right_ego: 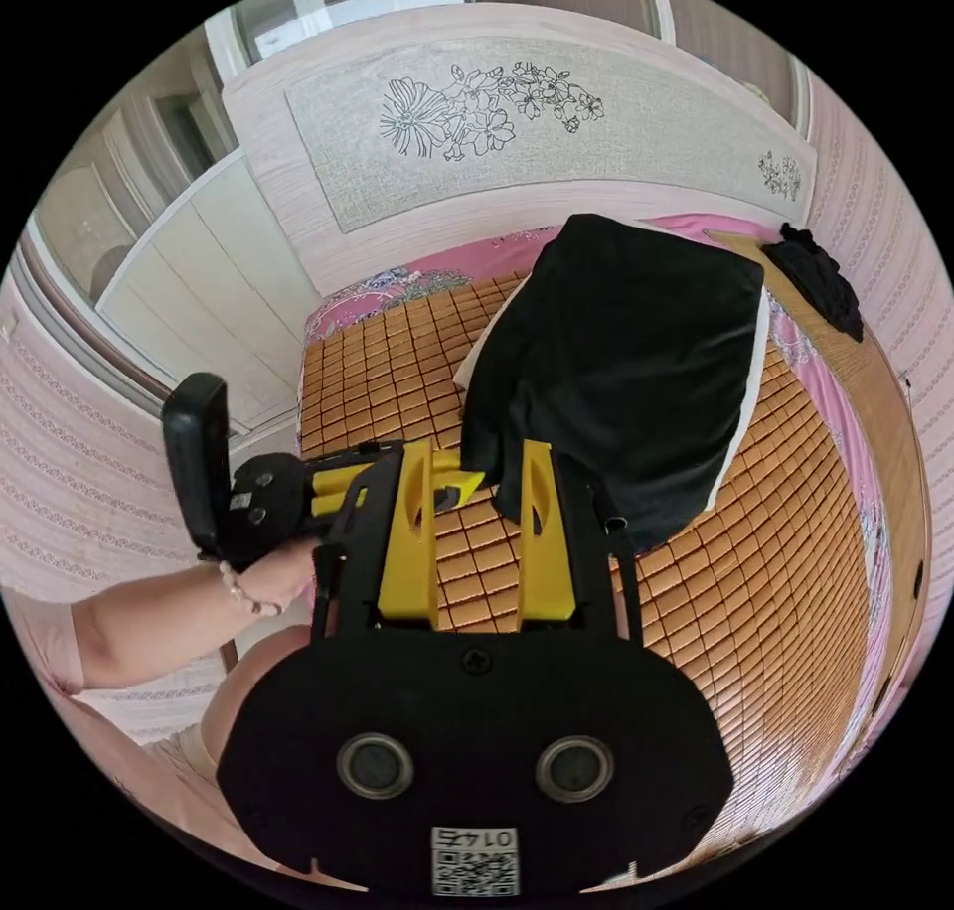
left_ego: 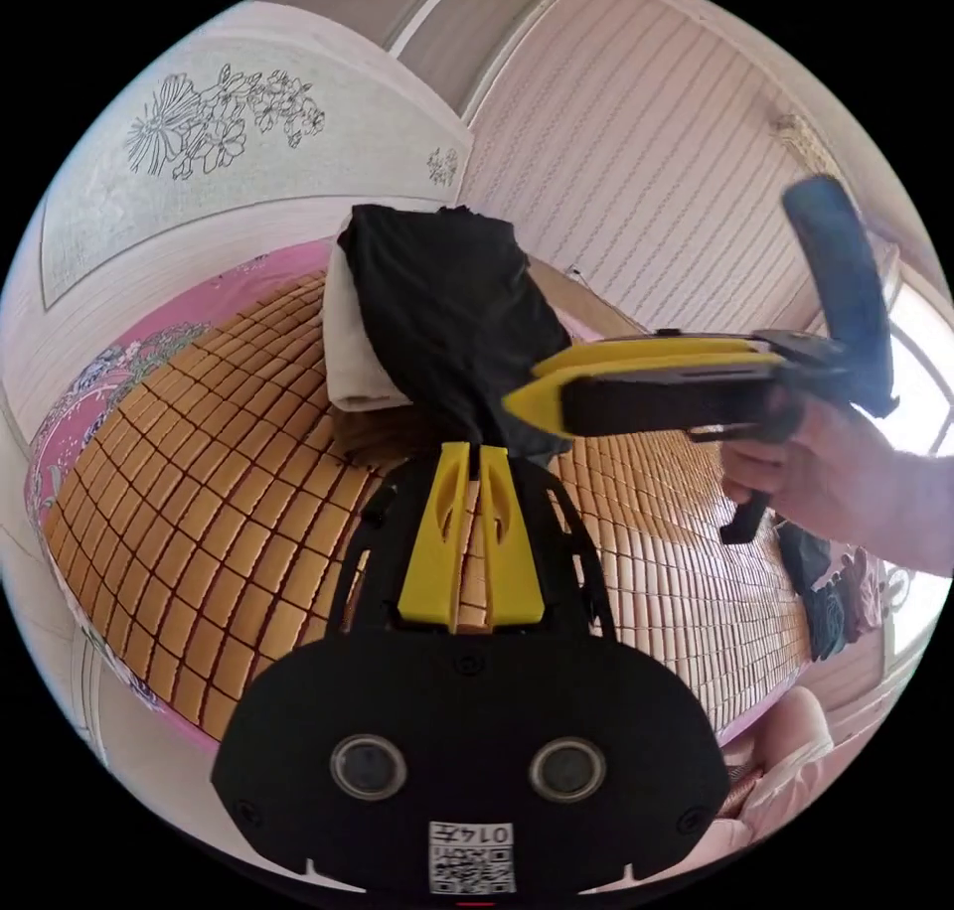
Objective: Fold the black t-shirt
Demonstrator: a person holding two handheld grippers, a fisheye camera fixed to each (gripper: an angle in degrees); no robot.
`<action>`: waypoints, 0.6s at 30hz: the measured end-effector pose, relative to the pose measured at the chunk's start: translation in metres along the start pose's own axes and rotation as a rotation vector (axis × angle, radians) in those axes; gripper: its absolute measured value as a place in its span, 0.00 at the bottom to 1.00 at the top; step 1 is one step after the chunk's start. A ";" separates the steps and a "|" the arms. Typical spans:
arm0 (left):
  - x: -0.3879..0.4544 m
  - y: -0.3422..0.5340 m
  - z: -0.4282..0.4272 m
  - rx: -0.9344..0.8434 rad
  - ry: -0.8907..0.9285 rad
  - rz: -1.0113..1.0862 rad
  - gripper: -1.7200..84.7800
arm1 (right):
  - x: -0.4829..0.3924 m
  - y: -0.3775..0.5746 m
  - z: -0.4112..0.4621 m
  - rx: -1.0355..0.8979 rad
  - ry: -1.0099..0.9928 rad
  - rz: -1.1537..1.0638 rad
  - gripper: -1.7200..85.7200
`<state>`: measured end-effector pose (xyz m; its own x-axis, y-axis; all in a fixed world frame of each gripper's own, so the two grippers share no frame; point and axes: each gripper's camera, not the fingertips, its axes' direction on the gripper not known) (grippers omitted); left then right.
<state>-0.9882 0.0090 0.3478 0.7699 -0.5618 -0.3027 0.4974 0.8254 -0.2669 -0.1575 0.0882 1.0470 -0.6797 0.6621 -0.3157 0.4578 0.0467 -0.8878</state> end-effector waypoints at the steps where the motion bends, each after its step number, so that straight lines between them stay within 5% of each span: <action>1: 0.012 0.000 -0.010 0.037 0.005 0.040 0.01 | 0.004 -0.003 0.009 -0.031 -0.021 0.013 0.15; 4: 0.027 -0.001 -0.023 0.050 0.007 0.082 0.02 | 0.024 -0.003 0.013 -0.074 -0.064 0.060 0.04; 8: 0.036 0.003 -0.040 0.030 -0.022 0.112 0.05 | 0.058 0.013 -0.010 -0.036 -0.100 0.115 0.02; 13: 0.032 0.006 -0.050 -0.008 -0.299 0.088 0.11 | 0.107 0.060 -0.077 0.146 -0.153 0.216 0.01; 18: 0.010 -0.022 -0.021 -0.161 -0.163 -0.053 0.13 | 0.126 0.114 -0.131 0.268 -0.164 0.259 0.02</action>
<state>-0.9997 -0.0158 0.3313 0.8054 -0.5769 -0.1357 0.4789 0.7684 -0.4245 -0.1159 0.2747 0.9501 -0.6538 0.4976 -0.5700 0.4747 -0.3169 -0.8211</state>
